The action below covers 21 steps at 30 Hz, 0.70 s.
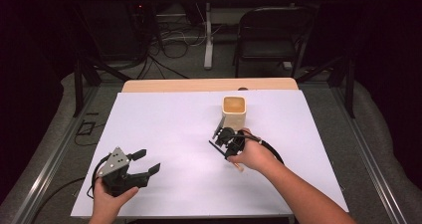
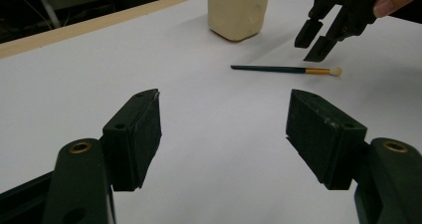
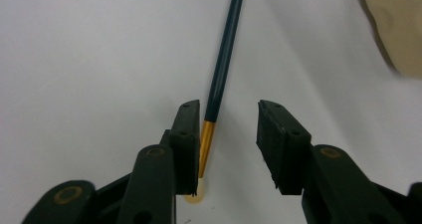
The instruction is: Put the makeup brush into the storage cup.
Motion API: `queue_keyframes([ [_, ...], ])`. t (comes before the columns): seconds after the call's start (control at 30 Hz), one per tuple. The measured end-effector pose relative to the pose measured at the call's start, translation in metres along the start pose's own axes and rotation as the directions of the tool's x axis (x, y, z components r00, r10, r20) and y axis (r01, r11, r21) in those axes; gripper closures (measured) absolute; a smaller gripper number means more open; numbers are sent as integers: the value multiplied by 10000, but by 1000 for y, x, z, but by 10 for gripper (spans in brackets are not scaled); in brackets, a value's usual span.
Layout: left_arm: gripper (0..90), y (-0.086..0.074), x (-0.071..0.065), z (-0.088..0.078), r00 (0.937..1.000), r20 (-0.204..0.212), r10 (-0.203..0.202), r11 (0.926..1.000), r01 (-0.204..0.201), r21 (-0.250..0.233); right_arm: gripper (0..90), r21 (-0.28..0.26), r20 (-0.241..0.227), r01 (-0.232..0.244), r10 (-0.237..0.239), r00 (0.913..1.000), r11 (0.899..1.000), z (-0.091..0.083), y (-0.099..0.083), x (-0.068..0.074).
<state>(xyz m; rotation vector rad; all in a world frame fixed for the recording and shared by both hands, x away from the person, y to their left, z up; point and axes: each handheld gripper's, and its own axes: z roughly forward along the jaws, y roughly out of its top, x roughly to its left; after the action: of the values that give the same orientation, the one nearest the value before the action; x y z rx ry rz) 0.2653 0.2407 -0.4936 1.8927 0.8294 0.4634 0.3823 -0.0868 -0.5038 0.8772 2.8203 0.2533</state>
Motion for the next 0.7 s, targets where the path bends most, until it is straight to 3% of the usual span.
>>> queue_keyframes([
  [0.7,303,0,1,1,10000,31,-4,10000,4,38,719,877,-461,-539,581,9972,9947,15,4,-2],
])
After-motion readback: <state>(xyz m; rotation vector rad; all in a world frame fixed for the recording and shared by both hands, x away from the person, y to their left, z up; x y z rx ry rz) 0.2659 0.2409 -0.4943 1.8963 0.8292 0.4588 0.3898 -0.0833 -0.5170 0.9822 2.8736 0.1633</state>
